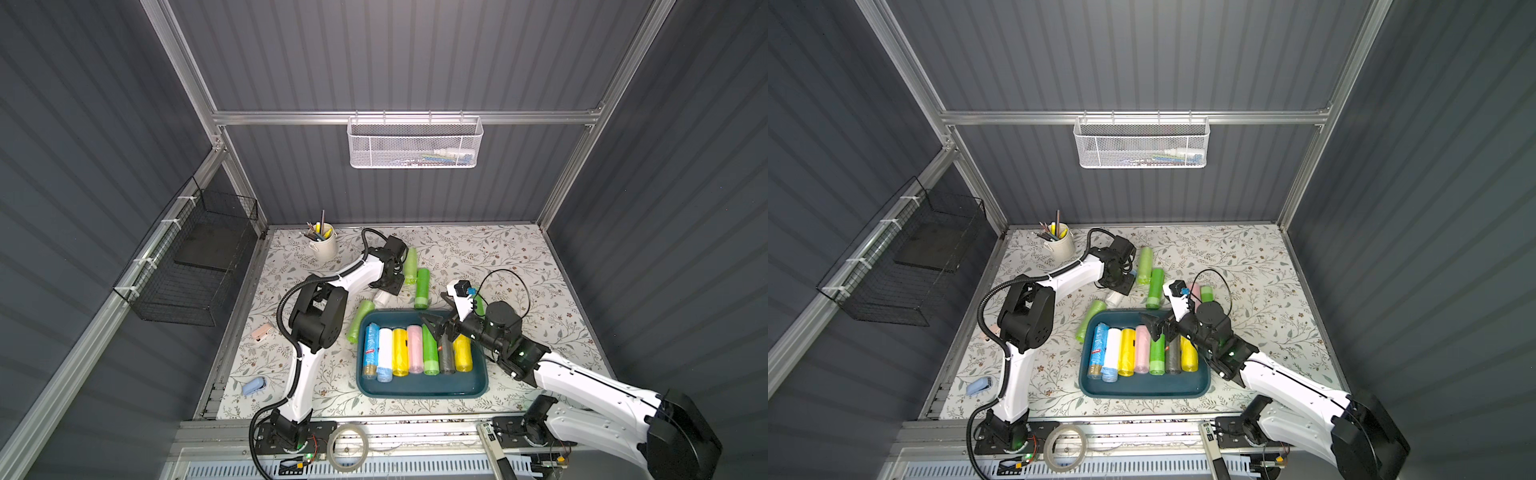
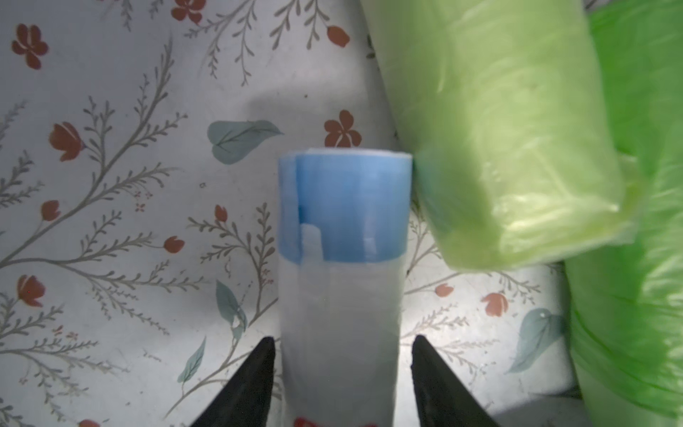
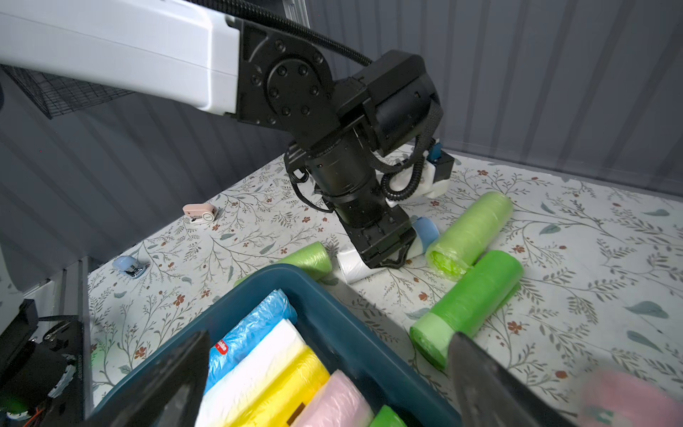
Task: Put the roll of trash bags into the storage box
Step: Pick up the roll of trash bags from the center of the board.
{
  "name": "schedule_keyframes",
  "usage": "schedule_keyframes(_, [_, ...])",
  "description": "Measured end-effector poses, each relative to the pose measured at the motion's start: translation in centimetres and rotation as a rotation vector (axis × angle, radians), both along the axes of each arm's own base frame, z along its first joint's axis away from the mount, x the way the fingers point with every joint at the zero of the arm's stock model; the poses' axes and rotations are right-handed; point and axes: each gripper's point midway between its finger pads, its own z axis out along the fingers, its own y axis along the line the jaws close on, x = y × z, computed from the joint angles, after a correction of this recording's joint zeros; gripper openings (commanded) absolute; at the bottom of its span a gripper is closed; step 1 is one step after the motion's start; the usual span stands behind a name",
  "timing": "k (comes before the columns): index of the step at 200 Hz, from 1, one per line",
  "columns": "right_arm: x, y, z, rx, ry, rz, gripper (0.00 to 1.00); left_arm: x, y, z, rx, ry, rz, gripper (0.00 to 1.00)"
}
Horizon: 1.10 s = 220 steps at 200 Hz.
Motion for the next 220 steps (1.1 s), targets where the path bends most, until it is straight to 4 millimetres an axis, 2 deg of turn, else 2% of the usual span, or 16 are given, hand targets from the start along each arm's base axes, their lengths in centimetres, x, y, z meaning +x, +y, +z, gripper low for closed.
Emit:
schedule_keyframes(14, [0.3, -0.3, 0.0, 0.006, 0.006, -0.012, 0.99, 0.2, 0.1, 0.1, -0.002, -0.006, 0.000, 0.47])
schedule_keyframes(30, [0.5, -0.7, 0.2, 0.015, 0.005, -0.026, 0.99, 0.4, 0.2, 0.1, -0.003, -0.010, -0.003, 0.45])
schedule_keyframes(67, [1.0, -2.4, 0.9, 0.053, -0.001, -0.072, 0.99, 0.8, 0.8, 0.1, -0.017, -0.002, 0.007, 0.28])
schedule_keyframes(96, [1.4, -3.5, 1.4, 0.079, 0.001, -0.100, 0.99, 1.5, 1.4, 0.2, -0.057, 0.002, 0.020, 0.27])
schedule_keyframes(131, [1.5, -3.4, 1.0, 0.083, 0.021, -0.092, 0.99, 2.0, 2.8, 1.1, -0.100, -0.001, 0.063, 0.27])
schedule_keyframes(149, [1.4, -3.1, 0.4, 0.073, 0.041, -0.074, 0.99, 2.1, 3.4, 2.9, -0.131, -0.020, 0.089, 0.26])
schedule_keyframes(183, [0.7, -1.9, -1.1, 0.035, 0.108, 0.011, 0.99, 2.3, 4.1, 8.6, -0.224, -0.103, 0.173, 0.26])
schedule_keyframes(202, [-0.3, -1.5, -1.4, 0.011, 0.137, 0.064, 0.99, 1.9, 4.0, 11.4, -0.295, -0.121, 0.242, 0.25])
schedule_keyframes(220, [-1.3, -1.7, -1.2, -0.005, 0.145, 0.093, 0.99, 0.7, 3.6, 12.9, -0.370, -0.088, 0.290, 0.26])
